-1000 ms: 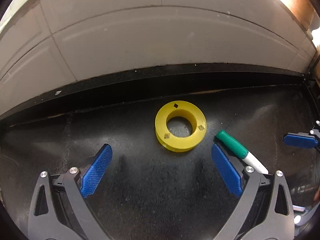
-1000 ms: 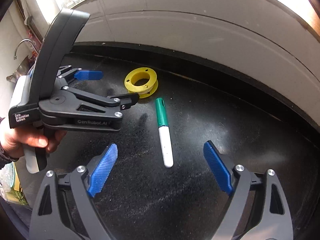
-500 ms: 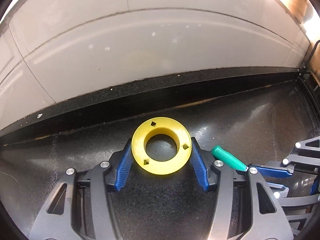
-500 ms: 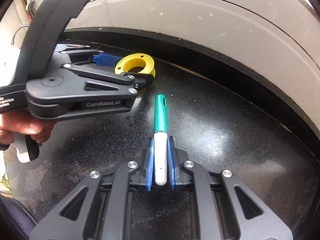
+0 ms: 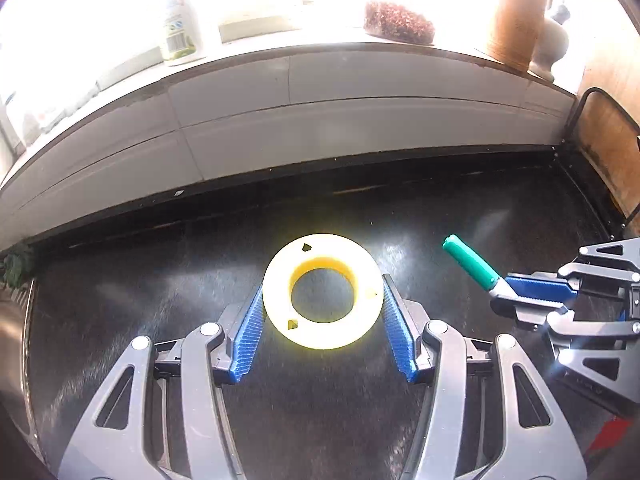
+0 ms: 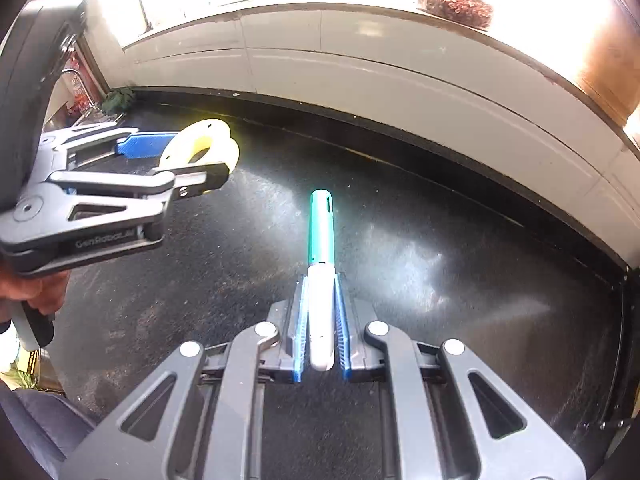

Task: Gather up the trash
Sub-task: 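Lift both items and carry them toward the black bin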

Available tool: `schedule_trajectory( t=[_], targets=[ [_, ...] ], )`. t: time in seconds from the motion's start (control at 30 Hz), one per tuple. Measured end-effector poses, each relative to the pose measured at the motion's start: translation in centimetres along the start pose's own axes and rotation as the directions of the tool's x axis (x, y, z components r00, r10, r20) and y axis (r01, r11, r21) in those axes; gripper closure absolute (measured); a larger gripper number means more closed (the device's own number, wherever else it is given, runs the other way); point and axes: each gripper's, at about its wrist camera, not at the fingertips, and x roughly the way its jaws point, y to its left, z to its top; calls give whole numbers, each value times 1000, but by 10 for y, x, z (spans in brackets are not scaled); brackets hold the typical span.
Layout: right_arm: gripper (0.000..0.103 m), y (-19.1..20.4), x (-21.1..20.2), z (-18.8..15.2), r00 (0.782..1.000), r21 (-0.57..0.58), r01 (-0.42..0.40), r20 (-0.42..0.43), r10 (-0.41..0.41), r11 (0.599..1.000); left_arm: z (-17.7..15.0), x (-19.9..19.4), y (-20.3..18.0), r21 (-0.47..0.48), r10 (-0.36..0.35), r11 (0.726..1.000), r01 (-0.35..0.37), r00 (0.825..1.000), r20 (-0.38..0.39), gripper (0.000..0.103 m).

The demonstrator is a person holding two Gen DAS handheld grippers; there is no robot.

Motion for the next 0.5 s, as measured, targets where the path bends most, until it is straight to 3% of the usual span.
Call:
schedule_trajectory(
  t=[0.23, 0.5],
  targets=[
    [89, 15, -39, -41, 1000, 19, 20, 12, -20, 1000, -53, -46, -17, -13, 1, 1000, -1, 1000, -7, 49],
    [89, 12, -56, -49, 999, 14, 25, 47, -26, 1000, -72, -75, -25, -22, 16, 1000, -15, 1000, 23, 49]
  ],
)
